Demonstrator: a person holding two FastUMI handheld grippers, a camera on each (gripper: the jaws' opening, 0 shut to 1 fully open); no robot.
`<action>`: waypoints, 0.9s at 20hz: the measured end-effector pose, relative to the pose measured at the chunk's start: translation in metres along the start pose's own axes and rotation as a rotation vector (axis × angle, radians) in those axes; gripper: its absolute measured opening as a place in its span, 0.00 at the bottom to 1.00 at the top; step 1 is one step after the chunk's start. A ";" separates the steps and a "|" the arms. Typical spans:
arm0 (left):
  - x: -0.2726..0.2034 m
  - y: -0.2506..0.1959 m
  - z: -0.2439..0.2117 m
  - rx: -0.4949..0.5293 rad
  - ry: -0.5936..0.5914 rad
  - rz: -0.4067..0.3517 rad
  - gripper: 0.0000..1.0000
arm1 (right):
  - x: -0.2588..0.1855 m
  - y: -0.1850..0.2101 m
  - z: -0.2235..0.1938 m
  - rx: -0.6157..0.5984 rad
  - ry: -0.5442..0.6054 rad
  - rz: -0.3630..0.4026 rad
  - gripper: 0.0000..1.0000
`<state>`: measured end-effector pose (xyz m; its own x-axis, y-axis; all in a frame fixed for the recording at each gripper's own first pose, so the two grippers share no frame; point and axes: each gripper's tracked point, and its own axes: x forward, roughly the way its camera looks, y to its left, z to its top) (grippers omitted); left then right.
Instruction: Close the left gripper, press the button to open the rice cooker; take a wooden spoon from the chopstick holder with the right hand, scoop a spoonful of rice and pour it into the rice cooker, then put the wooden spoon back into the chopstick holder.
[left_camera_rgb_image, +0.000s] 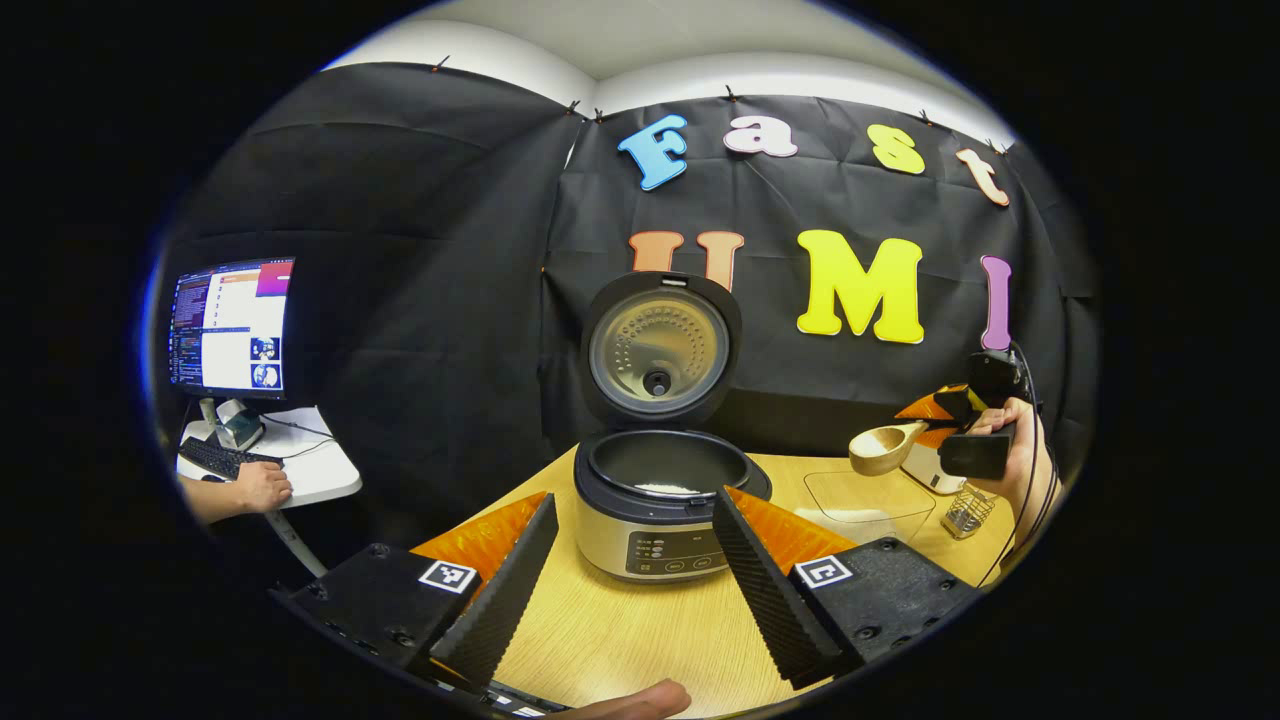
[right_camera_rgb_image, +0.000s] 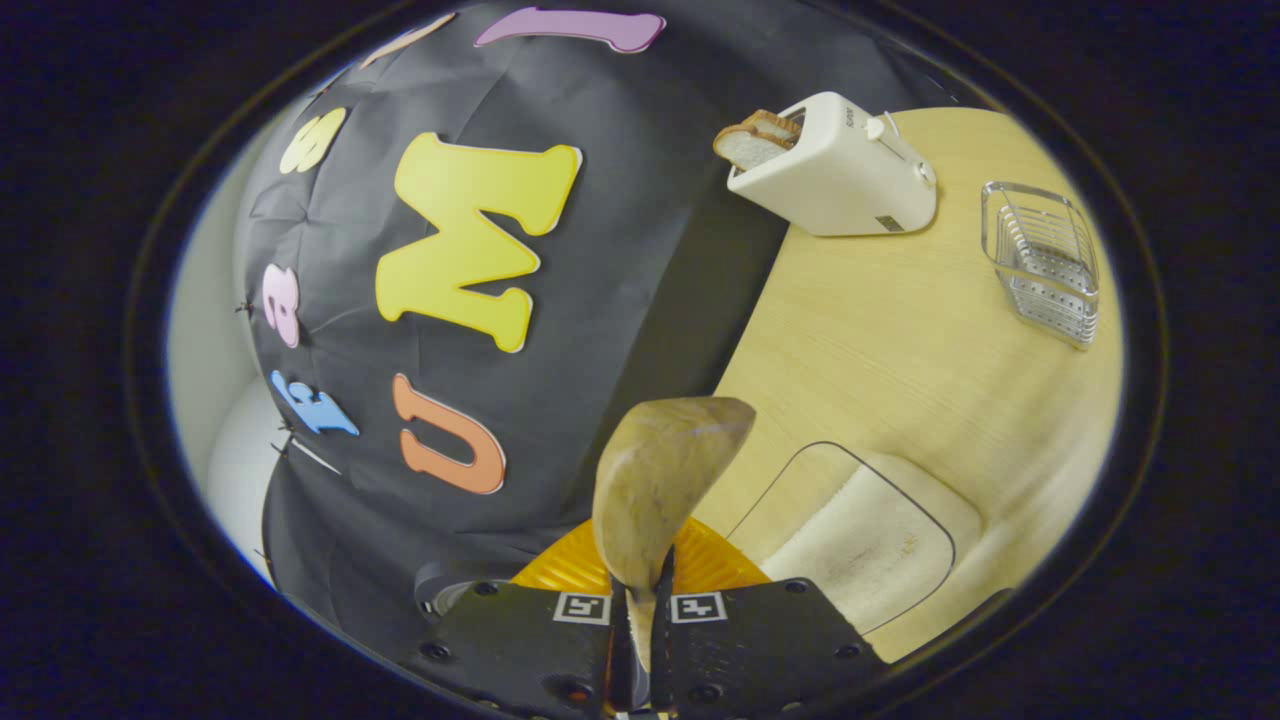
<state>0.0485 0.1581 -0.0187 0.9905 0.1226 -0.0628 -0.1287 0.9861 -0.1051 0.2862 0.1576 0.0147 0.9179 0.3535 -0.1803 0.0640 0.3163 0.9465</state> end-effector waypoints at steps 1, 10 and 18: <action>0.000 0.002 0.001 -0.002 -0.002 0.002 1.00 | 0.000 0.005 -0.002 0.014 0.004 0.008 0.07; -0.002 0.028 0.005 -0.013 -0.011 0.047 1.00 | 0.012 0.055 -0.049 0.041 0.080 0.071 0.07; -0.002 0.061 -0.001 -0.023 0.007 0.104 1.00 | 0.040 0.085 -0.116 -0.073 0.133 0.049 0.07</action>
<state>0.0384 0.2174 -0.0260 0.9714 0.2229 -0.0814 -0.2315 0.9654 -0.1201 0.2825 0.3004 0.0565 0.8588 0.4821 -0.1732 -0.0123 0.3574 0.9339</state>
